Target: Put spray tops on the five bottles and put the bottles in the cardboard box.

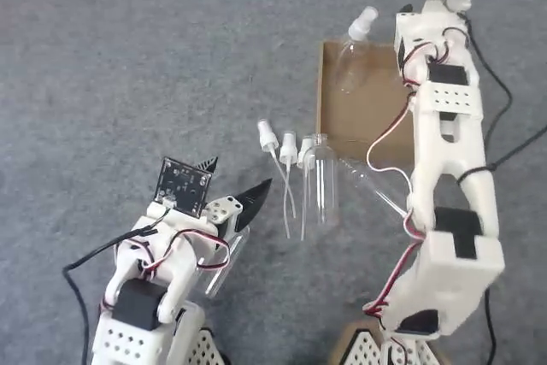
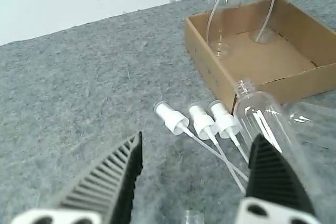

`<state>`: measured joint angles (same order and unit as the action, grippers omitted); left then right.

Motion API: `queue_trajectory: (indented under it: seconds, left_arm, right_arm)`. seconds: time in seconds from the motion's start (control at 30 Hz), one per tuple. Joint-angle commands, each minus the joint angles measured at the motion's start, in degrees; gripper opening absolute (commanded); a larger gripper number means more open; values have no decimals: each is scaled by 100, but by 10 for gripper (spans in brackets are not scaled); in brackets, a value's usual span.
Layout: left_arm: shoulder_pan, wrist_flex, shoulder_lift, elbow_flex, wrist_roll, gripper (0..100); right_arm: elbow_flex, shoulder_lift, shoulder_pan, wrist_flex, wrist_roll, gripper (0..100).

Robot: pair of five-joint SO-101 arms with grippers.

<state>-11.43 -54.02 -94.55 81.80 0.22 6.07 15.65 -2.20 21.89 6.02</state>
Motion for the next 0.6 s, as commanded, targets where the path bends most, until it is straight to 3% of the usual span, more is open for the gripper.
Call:
queue_trajectory:
  seconds: [0.0, 0.4, 0.57]
  left_arm:
    - [-9, 70, -97, -48, -35, 301]
    - [114, 70, -97, -48, -26, 301]
    - [211, 79, -97, -48, -18, 301]
  right_arm:
    - [387, -1086, 66, 936, 62, 214]
    - [352, -2932, 84, 4822, 97, 214]
    - [343, -3424, 497, 6422, 457, 210]
